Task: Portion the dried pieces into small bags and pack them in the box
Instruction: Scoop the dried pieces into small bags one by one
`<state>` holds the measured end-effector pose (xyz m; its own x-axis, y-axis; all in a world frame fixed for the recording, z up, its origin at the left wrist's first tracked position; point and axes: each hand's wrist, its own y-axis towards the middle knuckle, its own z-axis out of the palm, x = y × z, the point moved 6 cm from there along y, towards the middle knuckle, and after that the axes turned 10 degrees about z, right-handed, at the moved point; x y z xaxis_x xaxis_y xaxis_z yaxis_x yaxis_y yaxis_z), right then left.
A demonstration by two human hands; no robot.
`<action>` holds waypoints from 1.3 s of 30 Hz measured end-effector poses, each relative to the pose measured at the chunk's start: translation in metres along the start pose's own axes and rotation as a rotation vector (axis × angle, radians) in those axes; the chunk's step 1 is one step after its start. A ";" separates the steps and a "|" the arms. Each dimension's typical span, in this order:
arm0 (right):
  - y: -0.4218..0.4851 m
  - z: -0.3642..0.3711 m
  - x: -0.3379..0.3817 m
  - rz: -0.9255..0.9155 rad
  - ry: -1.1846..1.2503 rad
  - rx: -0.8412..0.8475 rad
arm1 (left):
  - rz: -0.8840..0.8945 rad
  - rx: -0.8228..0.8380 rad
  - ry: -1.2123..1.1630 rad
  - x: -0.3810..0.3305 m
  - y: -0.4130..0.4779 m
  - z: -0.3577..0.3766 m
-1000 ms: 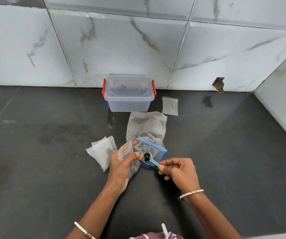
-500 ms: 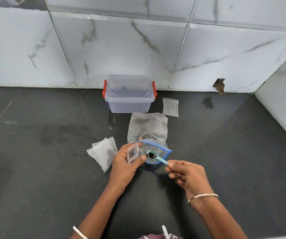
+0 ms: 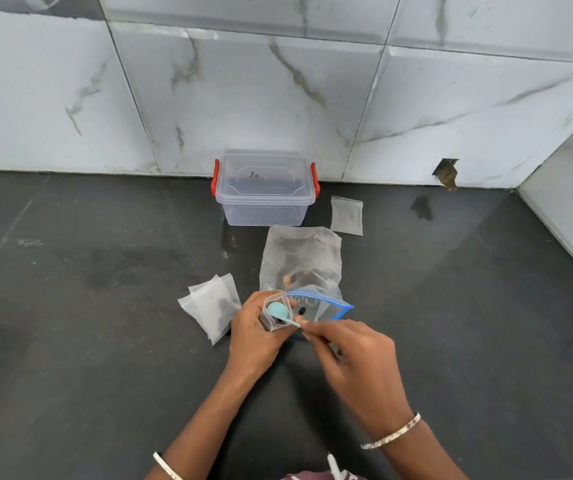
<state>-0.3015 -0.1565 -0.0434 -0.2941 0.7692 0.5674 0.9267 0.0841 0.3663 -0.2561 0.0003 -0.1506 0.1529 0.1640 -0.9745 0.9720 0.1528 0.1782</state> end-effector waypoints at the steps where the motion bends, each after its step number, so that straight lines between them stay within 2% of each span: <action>1: -0.004 0.001 0.004 -0.100 -0.079 -0.038 | -0.003 0.003 0.000 0.000 0.000 0.001; 4: -0.011 -0.002 0.007 -0.237 -0.111 -0.133 | -0.009 0.007 -0.008 0.000 0.000 0.002; 6: -0.010 -0.003 0.000 -0.170 -0.053 -0.145 | -0.027 0.009 -0.003 0.003 0.000 0.002; 9: -0.006 -0.003 -0.016 0.172 0.218 -0.089 | -0.043 0.015 -0.001 0.006 -0.001 0.002; 14: -0.006 0.005 -0.047 0.771 0.913 0.031 | -0.029 -0.001 -0.008 0.004 -0.002 0.001; 16: -0.008 0.007 -0.062 0.940 1.020 0.052 | -0.016 -0.004 -0.029 0.002 -0.001 0.000; 19: -0.010 0.004 -0.078 1.045 0.971 0.082 | 0.023 -0.017 -0.038 -0.002 0.000 -0.004; 23: -0.003 0.001 -0.082 0.930 0.771 0.062 | 0.105 -0.012 -0.028 -0.011 0.003 -0.009; 27: 0.018 0.005 -0.058 0.567 0.313 -0.017 | 0.135 0.008 -0.019 -0.015 0.003 -0.011; 32: 0.041 0.033 -0.027 0.199 -0.117 -0.064 | 0.136 0.017 -0.029 -0.015 0.003 -0.010; 39: 0.051 0.057 -0.023 0.042 -0.303 -0.018 | 0.118 -0.012 -0.024 -0.009 0.005 -0.014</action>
<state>-0.2337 -0.1336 -0.0797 -0.1701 0.9259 0.3374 0.9315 0.0394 0.3617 -0.2551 0.0136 -0.1393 0.2707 0.1585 -0.9495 0.9448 0.1455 0.2936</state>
